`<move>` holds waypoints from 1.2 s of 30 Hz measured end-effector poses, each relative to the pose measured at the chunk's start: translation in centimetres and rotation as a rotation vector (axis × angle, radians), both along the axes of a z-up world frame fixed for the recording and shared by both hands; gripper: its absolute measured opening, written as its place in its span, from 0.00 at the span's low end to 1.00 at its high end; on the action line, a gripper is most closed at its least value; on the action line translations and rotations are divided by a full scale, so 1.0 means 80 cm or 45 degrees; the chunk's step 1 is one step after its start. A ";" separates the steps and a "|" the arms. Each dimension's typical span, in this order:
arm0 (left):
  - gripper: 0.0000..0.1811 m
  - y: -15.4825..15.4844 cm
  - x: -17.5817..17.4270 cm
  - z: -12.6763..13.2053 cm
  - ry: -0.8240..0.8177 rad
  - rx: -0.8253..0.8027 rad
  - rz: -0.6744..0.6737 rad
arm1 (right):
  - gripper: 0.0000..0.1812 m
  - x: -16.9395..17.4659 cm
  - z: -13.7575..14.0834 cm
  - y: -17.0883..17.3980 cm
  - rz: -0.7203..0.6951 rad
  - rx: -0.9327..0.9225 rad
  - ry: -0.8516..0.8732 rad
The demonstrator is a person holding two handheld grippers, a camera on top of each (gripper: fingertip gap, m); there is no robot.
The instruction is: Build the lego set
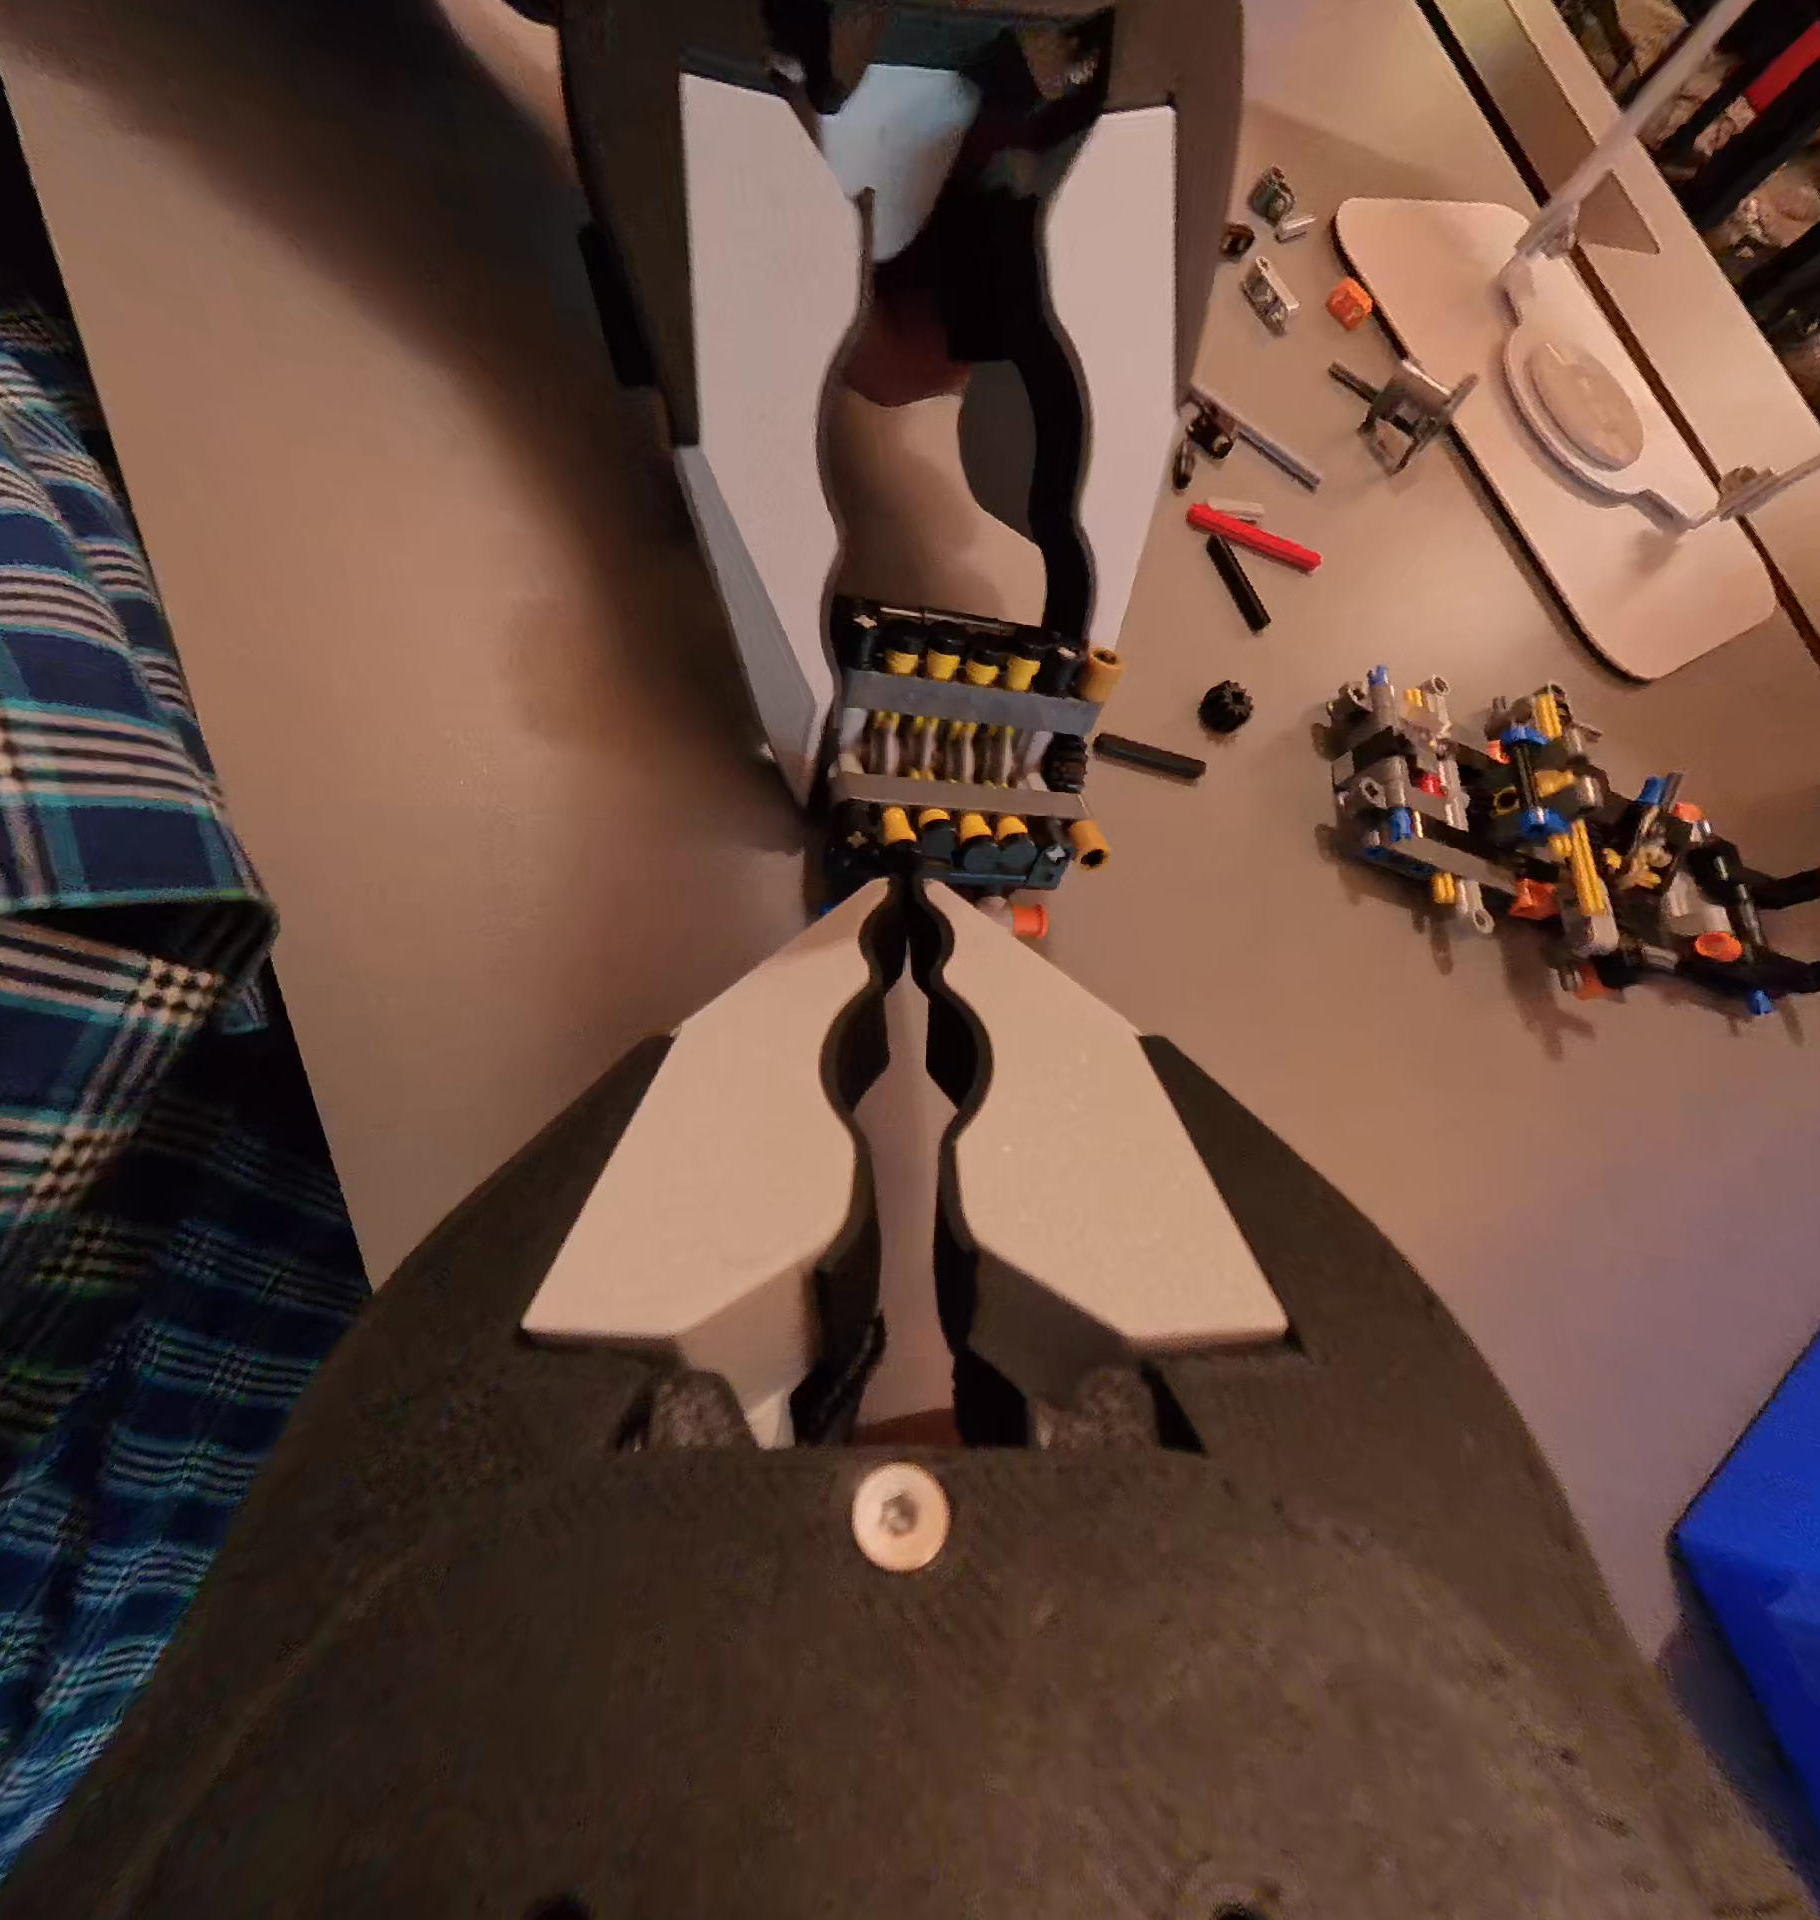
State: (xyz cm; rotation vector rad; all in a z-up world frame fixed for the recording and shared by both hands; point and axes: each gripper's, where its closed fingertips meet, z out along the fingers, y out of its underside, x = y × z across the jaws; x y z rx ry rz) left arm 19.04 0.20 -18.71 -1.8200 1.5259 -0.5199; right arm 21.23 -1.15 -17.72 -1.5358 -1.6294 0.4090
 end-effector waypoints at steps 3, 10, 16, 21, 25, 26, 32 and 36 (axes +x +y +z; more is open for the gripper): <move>0.31 -0.001 0.002 0.001 -0.001 0.009 -0.008 | 0.00 0.005 0.002 0.003 -0.021 -0.025 0.025; 0.31 -0.002 0.002 0.001 -0.001 0.001 -0.009 | 0.00 0.000 0.010 -0.005 0.011 -0.120 0.105; 0.32 -0.003 0.002 0.001 -0.001 -0.003 -0.007 | 0.00 -0.002 0.011 -0.008 0.018 -0.135 0.113; 0.32 -0.004 0.001 0.001 -0.001 -0.013 -0.006 | 0.00 -0.005 0.007 -0.012 0.036 -0.132 0.085; 0.32 -0.004 0.001 0.001 0.000 -0.015 -0.001 | 0.00 -0.005 0.008 -0.012 0.032 -0.136 0.088; 0.32 -0.004 0.001 0.001 -0.001 -0.017 -0.001 | 0.00 -0.005 0.007 -0.012 0.030 -0.141 0.088; 0.32 -0.003 0.000 0.000 -0.001 -0.019 0.002 | 0.00 -0.008 0.007 -0.012 0.041 -0.164 0.085; 0.32 -0.003 0.000 0.000 0.000 -0.020 0.003 | 0.00 -0.010 0.004 -0.013 0.057 -0.173 0.066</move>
